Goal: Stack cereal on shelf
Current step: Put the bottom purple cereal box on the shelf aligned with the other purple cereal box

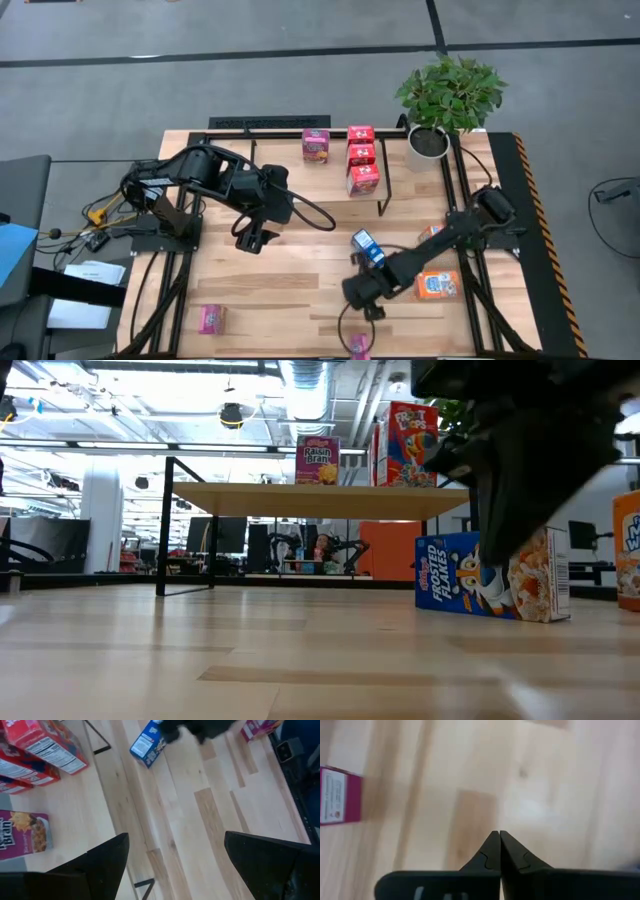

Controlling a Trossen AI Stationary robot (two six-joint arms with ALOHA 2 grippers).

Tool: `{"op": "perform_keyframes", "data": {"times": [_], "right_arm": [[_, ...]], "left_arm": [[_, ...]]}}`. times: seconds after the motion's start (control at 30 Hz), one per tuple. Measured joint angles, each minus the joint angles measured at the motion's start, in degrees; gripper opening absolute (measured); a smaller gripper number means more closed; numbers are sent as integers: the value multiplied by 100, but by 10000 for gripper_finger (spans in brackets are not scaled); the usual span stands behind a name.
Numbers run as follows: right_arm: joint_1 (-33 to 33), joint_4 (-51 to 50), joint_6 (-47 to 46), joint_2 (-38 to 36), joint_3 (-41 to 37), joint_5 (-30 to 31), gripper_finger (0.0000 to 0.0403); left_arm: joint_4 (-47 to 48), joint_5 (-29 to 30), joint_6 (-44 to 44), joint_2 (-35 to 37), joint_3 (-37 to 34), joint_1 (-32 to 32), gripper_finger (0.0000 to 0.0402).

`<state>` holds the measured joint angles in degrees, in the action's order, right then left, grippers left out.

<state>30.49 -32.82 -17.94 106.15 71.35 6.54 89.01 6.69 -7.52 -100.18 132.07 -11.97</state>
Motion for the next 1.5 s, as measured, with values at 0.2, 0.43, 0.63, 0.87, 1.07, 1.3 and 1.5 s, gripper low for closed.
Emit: {"op": "perform_keyframes", "data": {"times": [0.2,0.43,0.63,0.87,1.07,1.3,1.5], "right_arm": [[487,-268,-921,-1076,133,-102,9],[1537,285,-2252,-1515,967,412,5],[1785,-191,-2263,-318,2470,277,5],[2096,-1007,-2688,1043,3873,25,6],[2334,-995,-3358,1749,4262,287,5],[2332,-917,-3613,2385,4260,380,5],[2039,-1807,-3533,2625,4256,298,22]], "left_arm": [[-5,-139,-31,0,0,-2,318],[-227,-238,-29,-7,0,-2,318],[-371,-316,16,-15,0,-2,318],[-363,-288,242,-15,0,-2,318],[-363,-125,339,-17,0,-2,318],[-352,-22,595,-20,0,-21,318],[-345,3,646,-20,0,-124,318]]}}
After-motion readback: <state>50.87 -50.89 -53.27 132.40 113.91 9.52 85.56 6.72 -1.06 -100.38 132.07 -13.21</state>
